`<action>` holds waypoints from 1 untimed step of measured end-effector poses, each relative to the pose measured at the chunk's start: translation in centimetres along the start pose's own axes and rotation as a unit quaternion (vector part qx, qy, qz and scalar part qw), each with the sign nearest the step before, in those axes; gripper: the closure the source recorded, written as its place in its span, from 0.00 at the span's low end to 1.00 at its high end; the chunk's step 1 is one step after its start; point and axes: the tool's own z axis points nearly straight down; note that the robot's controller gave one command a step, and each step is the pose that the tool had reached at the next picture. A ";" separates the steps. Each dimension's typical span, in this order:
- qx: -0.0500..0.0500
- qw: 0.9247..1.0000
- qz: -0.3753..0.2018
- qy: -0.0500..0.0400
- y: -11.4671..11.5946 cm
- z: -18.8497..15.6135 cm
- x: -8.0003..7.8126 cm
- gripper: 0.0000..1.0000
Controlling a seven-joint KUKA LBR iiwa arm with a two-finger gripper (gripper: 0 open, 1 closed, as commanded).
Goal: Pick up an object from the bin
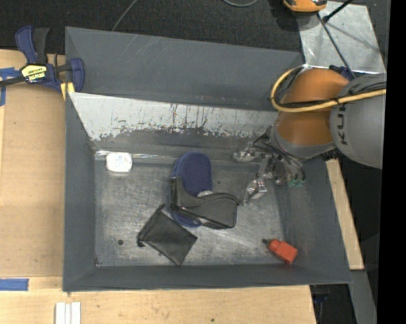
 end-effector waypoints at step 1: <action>0.000 0.998 -0.064 0.001 6.8 -1.6 -0.1 0.00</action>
Offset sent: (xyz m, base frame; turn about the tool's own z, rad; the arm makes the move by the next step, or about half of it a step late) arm -0.0053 0.0663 0.0137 -0.1241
